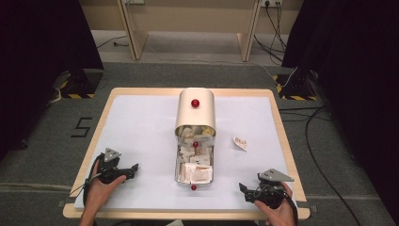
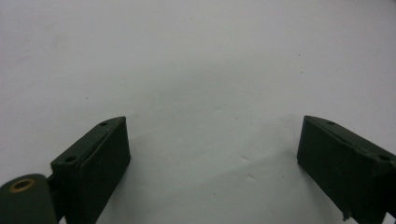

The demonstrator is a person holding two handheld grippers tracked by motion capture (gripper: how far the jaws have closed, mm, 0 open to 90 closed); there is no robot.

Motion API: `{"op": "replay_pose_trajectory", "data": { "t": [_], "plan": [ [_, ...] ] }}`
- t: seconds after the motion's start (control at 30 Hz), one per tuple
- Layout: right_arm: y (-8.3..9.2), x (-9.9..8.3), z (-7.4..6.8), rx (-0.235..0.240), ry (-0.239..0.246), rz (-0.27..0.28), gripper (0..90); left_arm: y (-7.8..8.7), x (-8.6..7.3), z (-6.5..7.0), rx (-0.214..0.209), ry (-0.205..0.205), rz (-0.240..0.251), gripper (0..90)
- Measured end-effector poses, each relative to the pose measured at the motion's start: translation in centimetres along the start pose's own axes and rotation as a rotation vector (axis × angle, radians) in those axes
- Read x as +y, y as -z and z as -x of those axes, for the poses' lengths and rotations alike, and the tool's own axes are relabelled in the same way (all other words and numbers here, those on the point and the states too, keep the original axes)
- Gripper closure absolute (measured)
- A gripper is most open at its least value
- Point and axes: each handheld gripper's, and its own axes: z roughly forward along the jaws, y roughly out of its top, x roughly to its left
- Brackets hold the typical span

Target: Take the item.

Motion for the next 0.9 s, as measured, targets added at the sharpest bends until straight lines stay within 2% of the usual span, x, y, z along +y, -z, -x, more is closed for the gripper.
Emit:
{"op": "replay_pose_trajectory", "data": {
  "t": [0.27, 0.6, 0.9],
  "plan": [
    [0.4, -0.8, 0.0, -0.009, -0.005, -0.027, 16.3, 0.0, 0.0, 0.0, 0.001, -0.001, -0.001, 8.6],
    [1.1, -1.8, -0.4, -0.041, 0.040, -0.065, 16.3, 0.0, 0.0, 0.0, 0.001, -0.001, -0.001, 8.7],
    [1.6, -2.4, -0.6, -0.040, 0.039, -0.072, 16.2, 0.0, 0.0, 0.0, 0.001, -0.002, -0.001, 8.7]
  ]
}}
